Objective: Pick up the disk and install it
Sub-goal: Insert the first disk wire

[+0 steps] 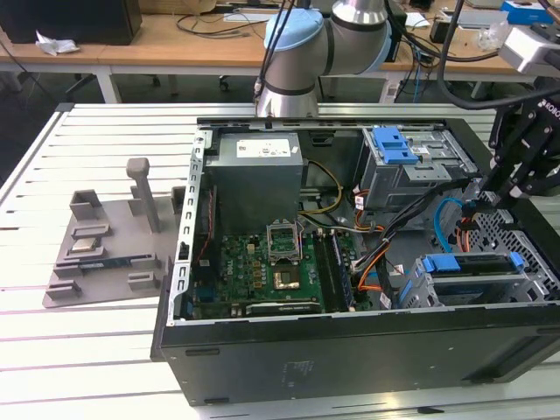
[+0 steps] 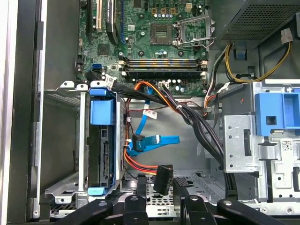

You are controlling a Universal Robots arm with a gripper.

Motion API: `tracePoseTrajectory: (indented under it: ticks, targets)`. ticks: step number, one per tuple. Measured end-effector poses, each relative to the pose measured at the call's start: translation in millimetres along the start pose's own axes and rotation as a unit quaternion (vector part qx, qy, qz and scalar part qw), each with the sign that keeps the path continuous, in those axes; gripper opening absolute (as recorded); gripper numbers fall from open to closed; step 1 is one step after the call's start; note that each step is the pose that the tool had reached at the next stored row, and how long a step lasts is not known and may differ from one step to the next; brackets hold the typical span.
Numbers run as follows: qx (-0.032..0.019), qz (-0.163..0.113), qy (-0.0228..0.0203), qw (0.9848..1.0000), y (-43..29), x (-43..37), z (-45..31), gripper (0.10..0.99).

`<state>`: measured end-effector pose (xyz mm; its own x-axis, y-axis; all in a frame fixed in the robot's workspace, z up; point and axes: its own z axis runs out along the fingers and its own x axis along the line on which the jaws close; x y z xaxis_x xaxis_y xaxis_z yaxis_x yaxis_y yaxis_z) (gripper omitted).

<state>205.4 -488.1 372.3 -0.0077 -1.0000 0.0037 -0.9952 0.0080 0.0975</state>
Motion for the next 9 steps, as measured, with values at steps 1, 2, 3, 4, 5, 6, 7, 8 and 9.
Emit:
tracePoseTrajectory:
  ticks: [1, 2, 3, 4, 5, 6, 7, 8, 9]
  targets:
    - [0.0, 0.0, 0.0, 1.0, 0.3, -1.1, 0.2, 0.361]
    - [0.0, 0.0, 0.0, 1.0, 1.1, -2.9, 0.5, 0.361]
    - [0.0, 0.0, 0.0, 1.0, 1.7, -3.8, 0.6, 0.361]
    - [0.0, 0.0, 0.0, 1.0, 1.9, -4.3, 0.7, 0.361]
    - [0.0, 0.0, 0.0, 1.0, 2.0, -4.7, 0.8, 0.361]
    - [0.0, 0.0, 0.0, 1.0, 2.2, -4.9, 0.9, 0.361]
    - [0.0, 0.0, 0.0, 1.0, 2.5, -5.3, 1.1, 0.361]
    - [0.0, 0.0, 0.0, 1.0, 2.7, -5.7, 1.3, 0.361]
    - [0.0, 0.0, 0.0, 1.0, 2.7, -5.9, 1.4, 0.361]
